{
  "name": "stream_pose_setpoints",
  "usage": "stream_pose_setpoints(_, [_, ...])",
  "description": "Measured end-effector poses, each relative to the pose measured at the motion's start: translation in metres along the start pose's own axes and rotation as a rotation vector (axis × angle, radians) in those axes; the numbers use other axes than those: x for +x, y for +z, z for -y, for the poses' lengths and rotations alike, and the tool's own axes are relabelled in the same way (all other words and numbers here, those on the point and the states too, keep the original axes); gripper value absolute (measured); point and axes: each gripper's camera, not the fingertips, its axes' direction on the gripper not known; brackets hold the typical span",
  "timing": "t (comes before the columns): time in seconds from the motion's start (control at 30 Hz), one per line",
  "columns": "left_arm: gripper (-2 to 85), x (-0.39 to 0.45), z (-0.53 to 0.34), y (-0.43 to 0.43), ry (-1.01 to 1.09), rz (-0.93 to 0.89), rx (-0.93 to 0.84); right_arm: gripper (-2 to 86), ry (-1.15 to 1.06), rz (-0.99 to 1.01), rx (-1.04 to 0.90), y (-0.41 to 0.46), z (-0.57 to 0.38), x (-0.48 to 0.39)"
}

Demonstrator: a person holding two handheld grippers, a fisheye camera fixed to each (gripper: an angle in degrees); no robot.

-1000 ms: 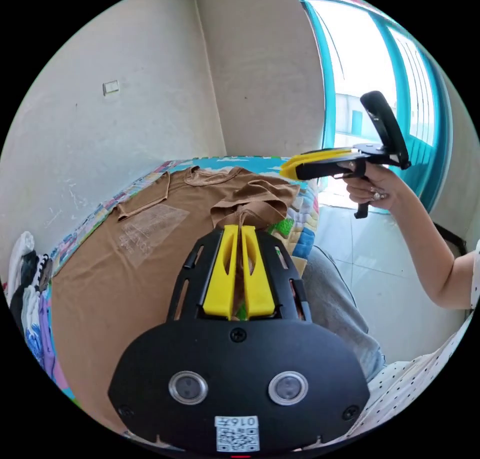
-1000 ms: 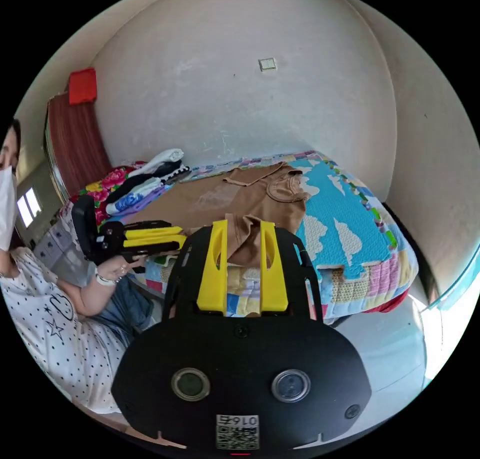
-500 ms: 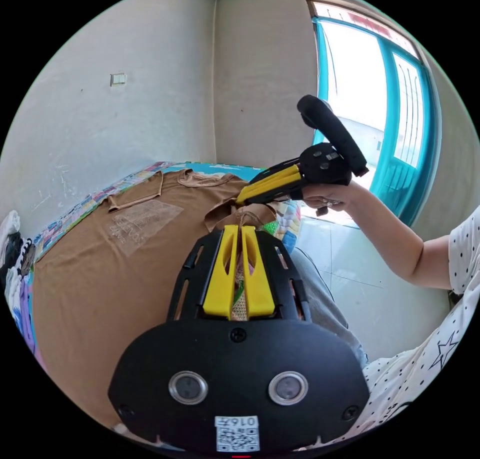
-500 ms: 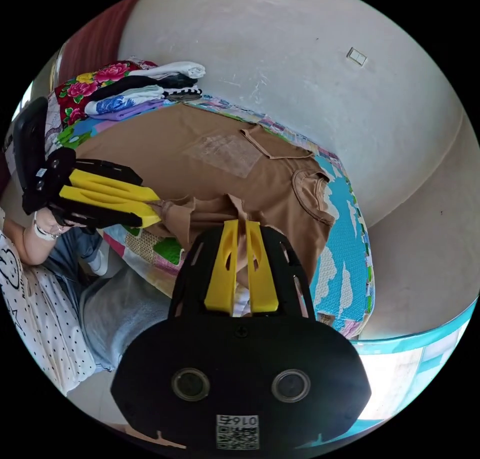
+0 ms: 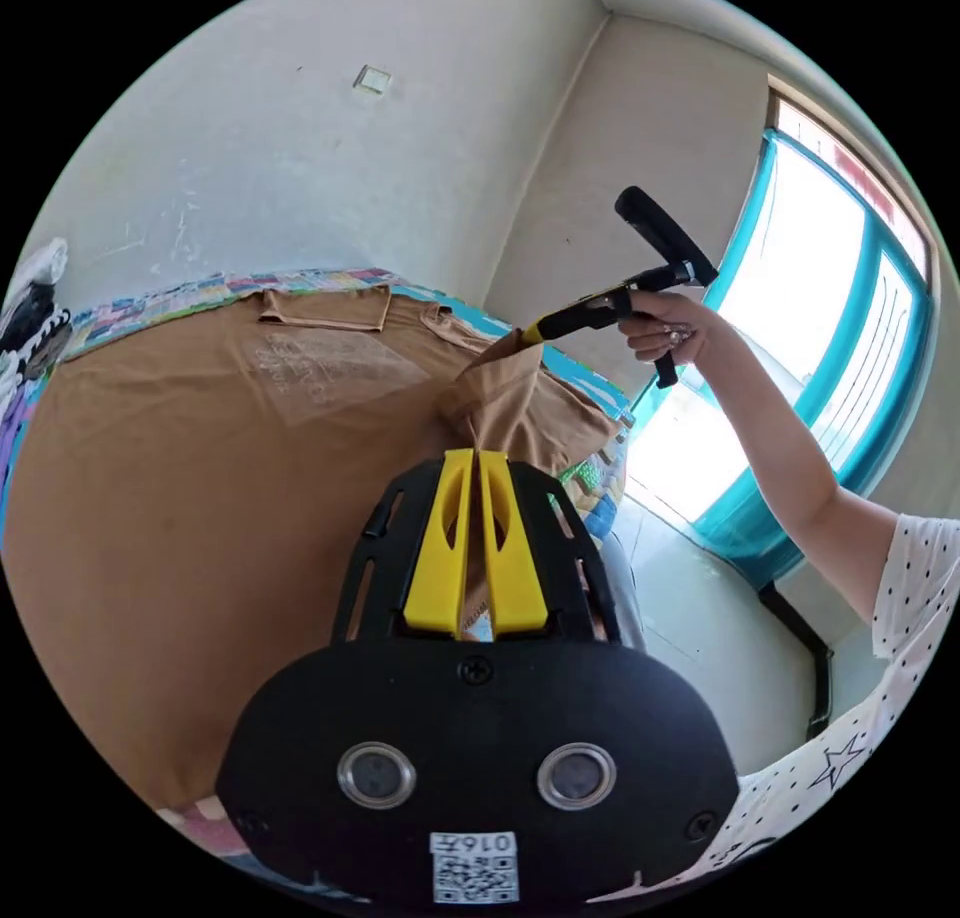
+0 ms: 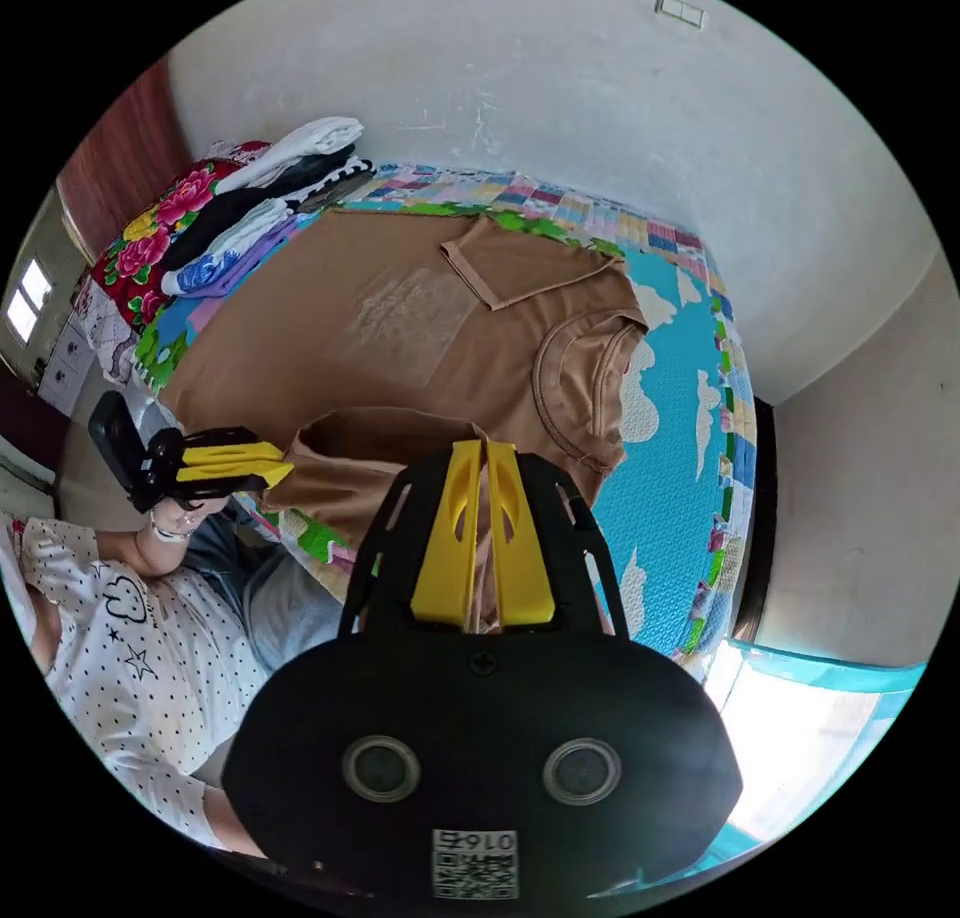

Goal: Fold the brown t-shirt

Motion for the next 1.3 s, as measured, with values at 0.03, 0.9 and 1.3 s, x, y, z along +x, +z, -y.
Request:
stream_pose_setpoints(0.03, [-0.5,-0.010,-0.001,0.003,-0.031,-0.012,-0.007,1.3,0.020,0.055,-0.022,0.010,0.012,0.014])
stream_pose_setpoints(0.9, [-0.8,-0.122,0.001,0.064,-0.429,-0.133,-0.069,1.8,-0.008,0.219,0.111,0.021,-0.037,0.126])
stream_pose_setpoints(1.3, [5.3,-0.105,-0.030,0.064,-0.278,-0.232,-0.103,7.3,-0.092,0.231,0.227,0.008,-0.147,0.149])
